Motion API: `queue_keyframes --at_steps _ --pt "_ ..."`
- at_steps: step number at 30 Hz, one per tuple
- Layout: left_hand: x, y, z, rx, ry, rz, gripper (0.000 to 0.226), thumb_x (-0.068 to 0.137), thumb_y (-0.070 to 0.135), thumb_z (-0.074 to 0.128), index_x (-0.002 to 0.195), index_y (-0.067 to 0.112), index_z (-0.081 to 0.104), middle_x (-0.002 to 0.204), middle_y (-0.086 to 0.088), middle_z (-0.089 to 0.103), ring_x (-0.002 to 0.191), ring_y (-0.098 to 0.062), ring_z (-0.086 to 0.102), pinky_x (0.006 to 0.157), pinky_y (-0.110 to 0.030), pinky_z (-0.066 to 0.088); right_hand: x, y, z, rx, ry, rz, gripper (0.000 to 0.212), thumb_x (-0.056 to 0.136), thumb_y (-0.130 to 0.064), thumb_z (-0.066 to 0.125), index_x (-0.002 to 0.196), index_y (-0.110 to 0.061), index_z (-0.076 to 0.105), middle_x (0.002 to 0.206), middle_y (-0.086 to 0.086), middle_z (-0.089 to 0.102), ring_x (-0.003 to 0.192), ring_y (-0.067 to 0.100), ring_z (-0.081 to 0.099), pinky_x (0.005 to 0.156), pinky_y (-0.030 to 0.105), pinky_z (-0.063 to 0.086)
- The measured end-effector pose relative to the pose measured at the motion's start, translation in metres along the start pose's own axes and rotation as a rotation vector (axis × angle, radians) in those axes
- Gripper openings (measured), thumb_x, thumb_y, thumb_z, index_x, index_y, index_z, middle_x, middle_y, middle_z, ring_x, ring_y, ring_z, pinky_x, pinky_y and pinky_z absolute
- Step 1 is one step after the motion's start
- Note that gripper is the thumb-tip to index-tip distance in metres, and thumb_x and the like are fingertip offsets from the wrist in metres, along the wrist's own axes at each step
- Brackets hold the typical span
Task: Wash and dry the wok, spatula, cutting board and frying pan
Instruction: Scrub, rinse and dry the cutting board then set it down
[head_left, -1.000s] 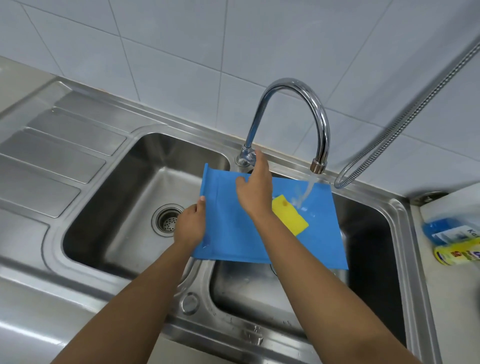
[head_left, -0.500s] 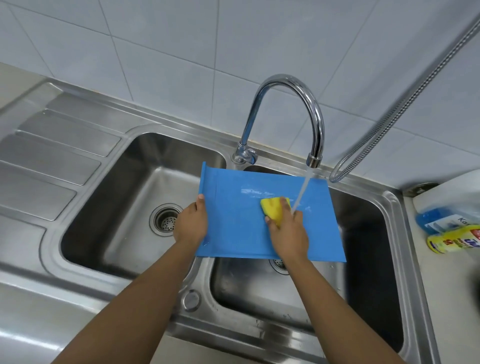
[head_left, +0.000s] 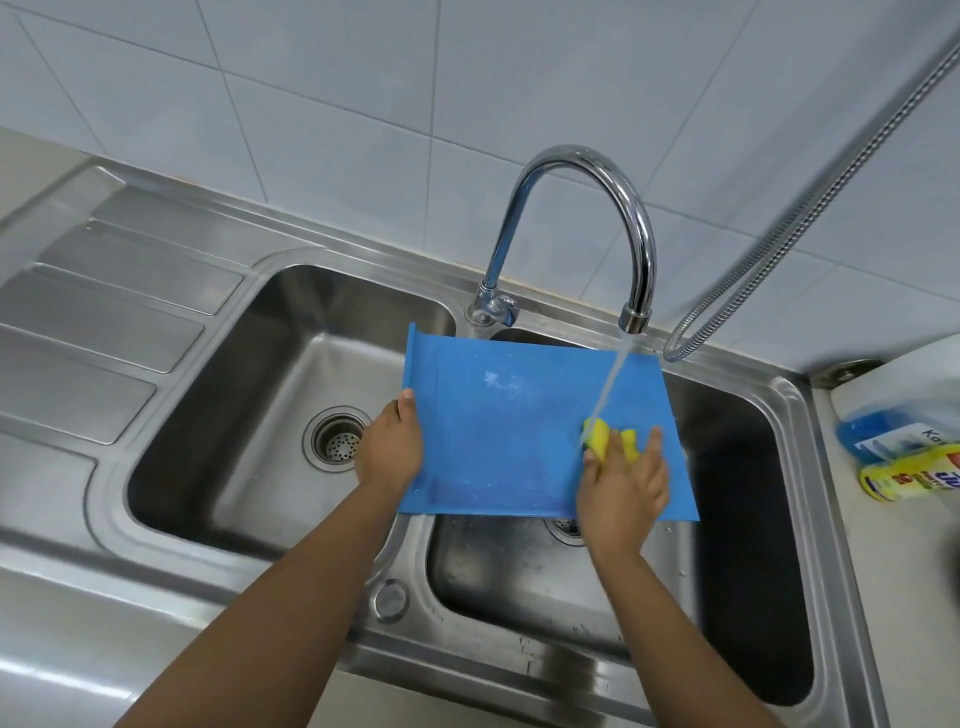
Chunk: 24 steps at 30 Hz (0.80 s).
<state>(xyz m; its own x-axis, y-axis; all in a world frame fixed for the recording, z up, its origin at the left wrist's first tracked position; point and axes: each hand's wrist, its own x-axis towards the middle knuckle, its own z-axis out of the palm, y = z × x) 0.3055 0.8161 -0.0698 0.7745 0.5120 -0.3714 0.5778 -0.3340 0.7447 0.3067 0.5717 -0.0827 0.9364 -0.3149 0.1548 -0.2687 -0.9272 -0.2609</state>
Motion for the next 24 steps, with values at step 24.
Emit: queue_keyframes --at_steps 24 --pt "0.001 -0.004 0.0 -0.15 -0.037 -0.033 0.061 0.098 0.063 0.02 0.103 0.021 0.064 0.104 -0.004 0.065 0.098 -0.026 0.06 0.092 -0.047 0.048 0.05 -0.003 -0.023 -0.02 -0.399 -0.276 0.037 0.101 -0.048 0.031 0.097 -0.021 0.057 0.1 0.005 0.066 0.094 0.033 0.062 0.075 0.039 0.045"
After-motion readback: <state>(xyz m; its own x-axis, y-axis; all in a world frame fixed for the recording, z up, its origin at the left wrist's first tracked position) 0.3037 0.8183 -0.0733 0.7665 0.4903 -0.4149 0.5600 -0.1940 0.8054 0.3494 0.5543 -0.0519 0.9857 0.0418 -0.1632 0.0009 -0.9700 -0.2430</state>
